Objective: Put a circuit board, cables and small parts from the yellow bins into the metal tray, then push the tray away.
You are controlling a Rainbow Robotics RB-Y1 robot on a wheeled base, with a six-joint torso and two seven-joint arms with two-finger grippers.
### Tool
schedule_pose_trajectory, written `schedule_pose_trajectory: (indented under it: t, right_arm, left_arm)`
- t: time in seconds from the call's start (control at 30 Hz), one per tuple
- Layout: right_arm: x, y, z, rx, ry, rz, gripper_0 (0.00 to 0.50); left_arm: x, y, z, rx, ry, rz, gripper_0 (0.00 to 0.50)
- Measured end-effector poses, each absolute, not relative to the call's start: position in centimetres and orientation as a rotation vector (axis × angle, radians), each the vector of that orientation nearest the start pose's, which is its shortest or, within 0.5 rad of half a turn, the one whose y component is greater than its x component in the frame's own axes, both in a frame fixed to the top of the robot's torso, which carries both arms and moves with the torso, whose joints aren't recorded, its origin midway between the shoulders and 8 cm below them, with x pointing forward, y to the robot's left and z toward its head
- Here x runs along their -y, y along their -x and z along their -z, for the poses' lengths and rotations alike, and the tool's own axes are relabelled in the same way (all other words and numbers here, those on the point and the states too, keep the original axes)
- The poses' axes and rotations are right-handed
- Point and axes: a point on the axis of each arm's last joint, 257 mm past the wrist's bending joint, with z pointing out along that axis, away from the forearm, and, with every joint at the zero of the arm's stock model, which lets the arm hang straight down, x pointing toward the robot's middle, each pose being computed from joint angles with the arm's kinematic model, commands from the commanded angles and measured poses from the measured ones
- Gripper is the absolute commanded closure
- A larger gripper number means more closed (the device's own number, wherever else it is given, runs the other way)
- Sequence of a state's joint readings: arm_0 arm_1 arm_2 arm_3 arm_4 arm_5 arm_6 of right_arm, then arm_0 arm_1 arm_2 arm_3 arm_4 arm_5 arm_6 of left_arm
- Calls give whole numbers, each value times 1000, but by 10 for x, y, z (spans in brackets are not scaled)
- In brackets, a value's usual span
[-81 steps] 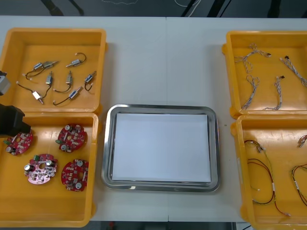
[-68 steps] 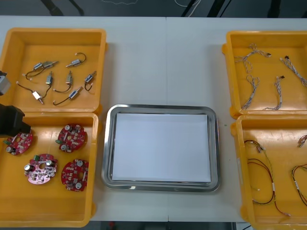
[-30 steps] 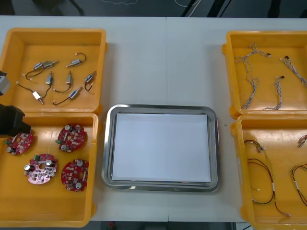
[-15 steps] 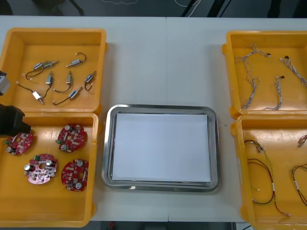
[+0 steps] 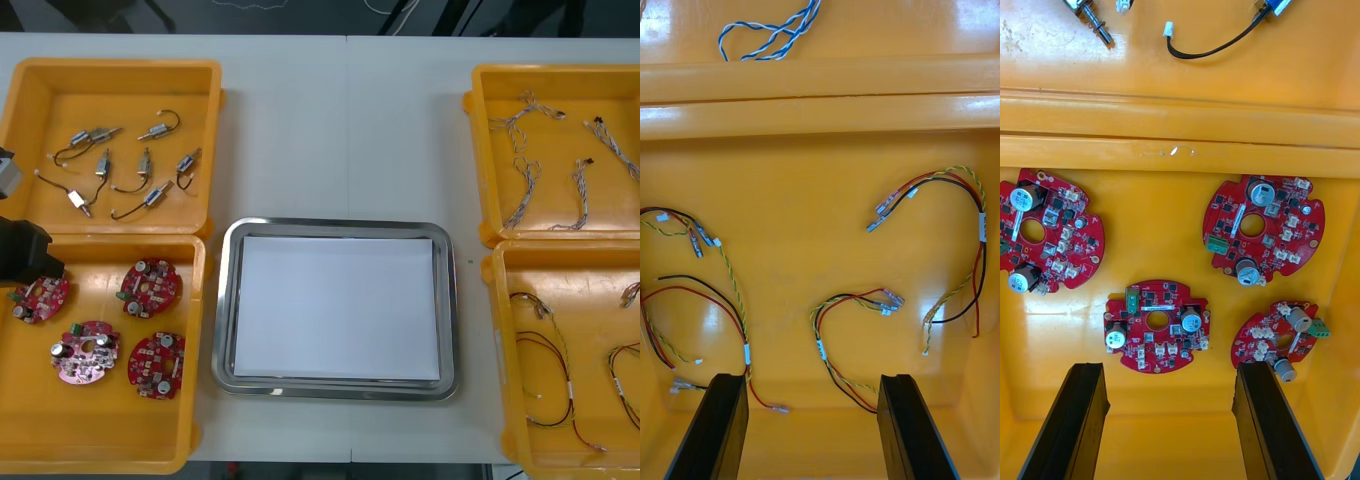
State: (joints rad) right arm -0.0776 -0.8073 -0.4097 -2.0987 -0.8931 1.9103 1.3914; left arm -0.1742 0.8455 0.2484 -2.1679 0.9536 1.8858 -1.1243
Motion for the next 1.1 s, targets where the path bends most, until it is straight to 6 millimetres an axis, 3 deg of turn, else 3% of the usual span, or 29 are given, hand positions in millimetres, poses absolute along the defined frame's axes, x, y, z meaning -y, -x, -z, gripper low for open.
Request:
schedule_pose_trajectory:
  t: [1.1]
  right_arm:
    - [417,-349,184,-2761,-46,17,0]
  left_arm:
    - [-355,-369,170,-2734,96,74,0]
